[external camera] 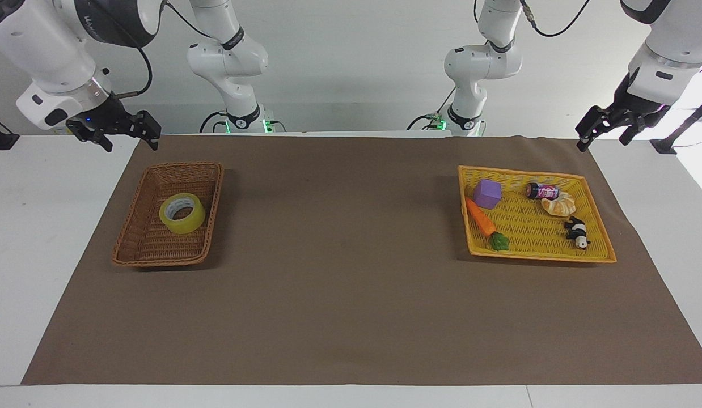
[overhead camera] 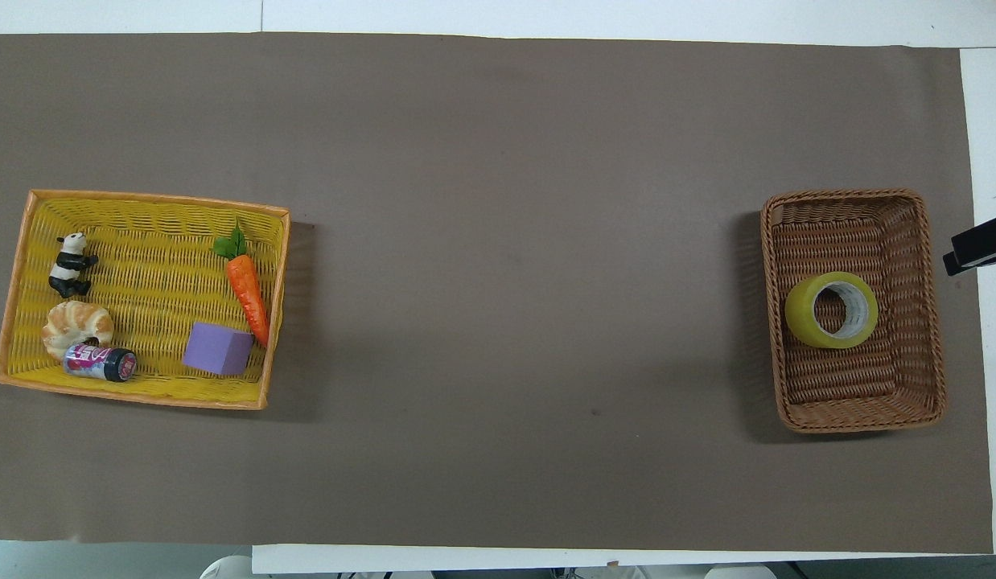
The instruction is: Move tape to another basket
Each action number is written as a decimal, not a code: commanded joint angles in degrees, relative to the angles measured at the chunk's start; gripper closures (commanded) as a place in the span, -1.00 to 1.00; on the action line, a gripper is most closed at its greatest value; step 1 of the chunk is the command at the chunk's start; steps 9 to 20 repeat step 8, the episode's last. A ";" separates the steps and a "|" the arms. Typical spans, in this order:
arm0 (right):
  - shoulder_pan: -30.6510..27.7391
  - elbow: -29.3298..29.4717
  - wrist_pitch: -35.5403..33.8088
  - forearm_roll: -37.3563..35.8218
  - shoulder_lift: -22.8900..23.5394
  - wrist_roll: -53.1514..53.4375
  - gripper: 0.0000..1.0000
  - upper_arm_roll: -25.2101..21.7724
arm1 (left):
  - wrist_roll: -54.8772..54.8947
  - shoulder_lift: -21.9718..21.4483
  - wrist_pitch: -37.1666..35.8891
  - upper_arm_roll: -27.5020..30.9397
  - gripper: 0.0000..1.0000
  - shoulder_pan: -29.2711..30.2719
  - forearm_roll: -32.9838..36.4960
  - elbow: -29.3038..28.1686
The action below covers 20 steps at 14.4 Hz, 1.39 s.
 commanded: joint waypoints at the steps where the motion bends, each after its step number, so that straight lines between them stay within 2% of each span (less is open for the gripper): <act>1: 0.28 -1.69 1.32 -0.47 -1.23 1.09 -1.00 -0.16 | 0.56 1.40 -1.55 0.30 -1.00 -0.06 0.02 2.17; 4: 0.28 -1.69 1.32 -0.47 -1.32 1.09 -1.00 -0.16 | 0.65 1.23 -2.07 0.21 -1.00 -0.06 0.02 2.08; 6: 0.28 -1.69 1.32 -0.47 -1.32 1.09 -1.00 -0.16 | 0.65 0.35 -2.42 0.12 -1.00 -0.50 0.11 -0.11; 20: 0.28 -1.69 1.32 -0.47 -1.32 1.09 -1.00 -0.16 | 0.56 -0.26 -2.08 0.12 -1.00 -0.33 -0.07 0.32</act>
